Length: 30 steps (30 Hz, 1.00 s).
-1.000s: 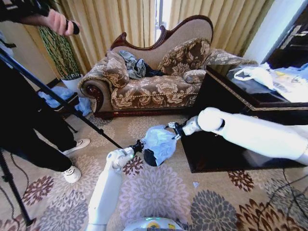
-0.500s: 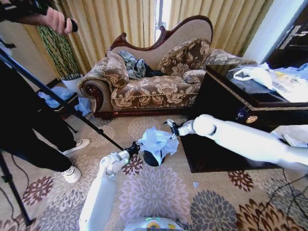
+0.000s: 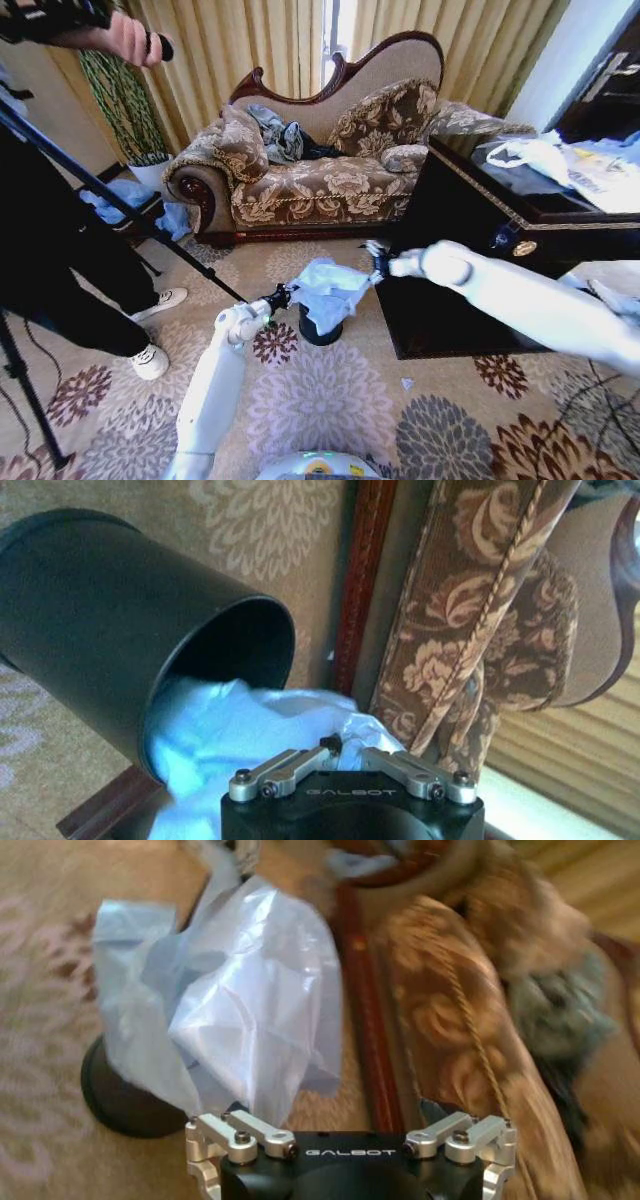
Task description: Place a garbage bag over the trash bin.
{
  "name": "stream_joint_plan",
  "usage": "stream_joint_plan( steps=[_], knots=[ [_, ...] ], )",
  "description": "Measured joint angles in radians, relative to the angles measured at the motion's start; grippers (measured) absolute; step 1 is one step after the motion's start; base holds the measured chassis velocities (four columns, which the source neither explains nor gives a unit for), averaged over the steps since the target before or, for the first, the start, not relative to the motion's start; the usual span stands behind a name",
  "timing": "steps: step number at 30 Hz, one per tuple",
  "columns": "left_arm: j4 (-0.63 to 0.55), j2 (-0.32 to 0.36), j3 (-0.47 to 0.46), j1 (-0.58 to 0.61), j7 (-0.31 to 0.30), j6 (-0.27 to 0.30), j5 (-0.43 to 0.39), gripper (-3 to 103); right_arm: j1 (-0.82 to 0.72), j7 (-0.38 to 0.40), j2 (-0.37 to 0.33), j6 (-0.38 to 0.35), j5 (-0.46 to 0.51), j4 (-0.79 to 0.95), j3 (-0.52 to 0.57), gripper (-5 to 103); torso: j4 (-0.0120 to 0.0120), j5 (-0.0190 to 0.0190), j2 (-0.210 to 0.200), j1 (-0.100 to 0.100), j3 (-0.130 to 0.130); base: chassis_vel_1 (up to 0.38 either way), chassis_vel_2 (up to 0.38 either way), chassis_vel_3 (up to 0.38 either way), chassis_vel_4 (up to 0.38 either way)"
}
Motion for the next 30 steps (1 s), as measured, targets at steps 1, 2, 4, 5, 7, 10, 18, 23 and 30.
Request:
stream_joint_plan(
  steps=[1,2,4,5,7,10,18,23,30],
  knots=[
    [0.004,0.000,0.018,-0.008,0.005,0.000,0.008,0,-0.129,0.016,-0.057,0.012,0.013,0.038,0.124,100,-0.0001,-0.0012,0.000,0.000,0.000,0.000,0.000,0.000,0.000],
    [0.005,0.000,0.033,-0.012,0.007,0.000,0.013,0,-0.210,0.026,-0.090,0.033,0.020,0.061,0.166,100,-0.0015,-0.0015,0.000,0.000,0.000,0.000,0.000,0.000,0.000],
    [0.005,0.002,0.038,-0.012,0.008,0.000,0.015,0,-0.251,0.029,-0.104,0.045,0.025,0.072,0.177,100,-0.0019,-0.0013,0.000,0.000,0.000,0.000,0.000,0.000,0.000],
    [-0.005,0.011,0.051,-0.010,0.009,0.000,0.020,0,-0.327,0.034,-0.116,0.065,0.035,0.093,0.183,100,-0.0009,0.0000,0.000,0.000,0.000,0.000,0.000,0.000,0.000],
    [-0.015,0.014,0.053,-0.006,0.009,-0.001,0.021,0,-0.355,0.037,-0.115,0.070,0.040,0.103,0.183,100,-0.0008,0.0006,0.000,0.000,0.000,0.000,0.000,0.000,0.000],
    [-0.073,0.030,0.059,0.015,-0.003,-0.006,0.021,0,-0.371,0.033,-0.112,0.110,0.104,0.129,0.189,100,0.0010,-0.0010,0.000,0.000,0.000,0.000,0.000,0.000,0.000],
    [-0.098,0.042,0.060,0.013,-0.014,-0.016,0.026,0,-0.452,0.095,-0.177,0.147,0.262,0.228,0.213,87,0.0003,-0.0009,0.000,0.000,0.000,0.000,0.000,0.000,0.000],
    [-0.058,0.033,0.078,-0.025,-0.012,-0.023,0.047,0,-0.619,0.185,-0.193,0.209,0.312,0.267,0.240,70,0.0001,-0.0011,0.000,0.000,0.000,0.000,0.000,0.000,0.000],
    [-0.020,0.021,0.101,-0.078,-0.008,-0.032,0.066,0,-0.769,0.265,-0.053,0.166,0.319,0.255,0.201,42,0.0001,-0.0008,0.000,0.000,0.000,0.000,0.000,0.000,0.000]
  ],
)
